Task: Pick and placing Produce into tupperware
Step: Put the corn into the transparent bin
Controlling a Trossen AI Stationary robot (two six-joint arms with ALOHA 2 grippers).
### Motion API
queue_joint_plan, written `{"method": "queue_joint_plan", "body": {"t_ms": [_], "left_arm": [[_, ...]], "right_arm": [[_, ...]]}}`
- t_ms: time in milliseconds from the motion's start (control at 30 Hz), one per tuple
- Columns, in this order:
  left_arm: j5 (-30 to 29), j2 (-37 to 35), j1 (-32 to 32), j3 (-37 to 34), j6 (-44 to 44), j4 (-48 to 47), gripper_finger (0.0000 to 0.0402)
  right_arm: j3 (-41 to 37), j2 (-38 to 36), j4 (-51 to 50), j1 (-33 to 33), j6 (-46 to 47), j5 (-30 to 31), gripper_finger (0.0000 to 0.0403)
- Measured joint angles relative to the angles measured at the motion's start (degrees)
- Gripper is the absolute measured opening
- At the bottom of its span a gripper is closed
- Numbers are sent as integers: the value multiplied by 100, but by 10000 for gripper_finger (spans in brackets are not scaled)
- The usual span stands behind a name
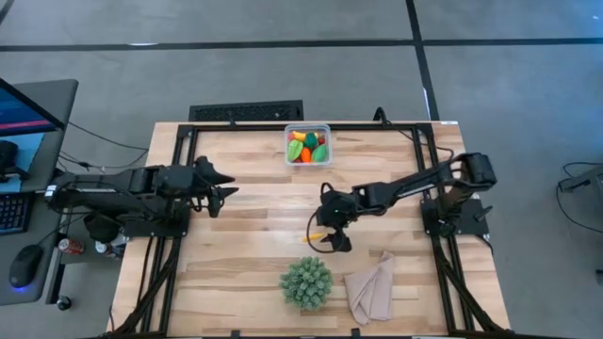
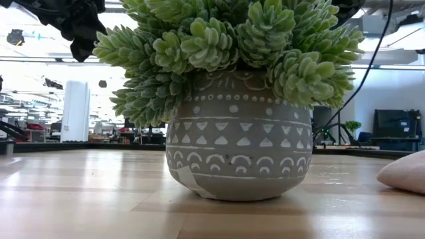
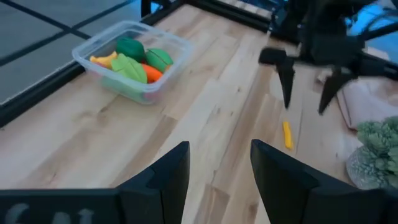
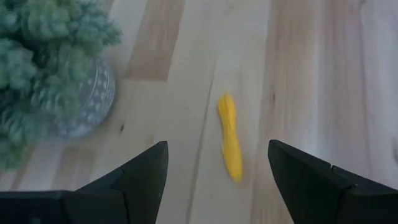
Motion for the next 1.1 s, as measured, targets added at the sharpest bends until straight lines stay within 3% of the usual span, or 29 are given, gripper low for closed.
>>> {"method": "queue_joint_plan", "body": {"t_ms": [500, 700, 867, 1100], "left_arm": [[-91, 130, 2, -2, -295, 69, 160], [-93, 125, 2, -2, -491, 191, 160], [-91, 126, 2, 0, -587, 200, 160], [-75, 125, 2, 0, -596, 197, 160]], "right_arm": [[94, 1217, 1365, 214, 376, 21, 269], [96, 1289, 1489, 254, 604, 156, 263], [102, 1294, 1436, 276, 607, 349, 229], [105, 1300, 1397, 266, 723, 391, 148]]}}
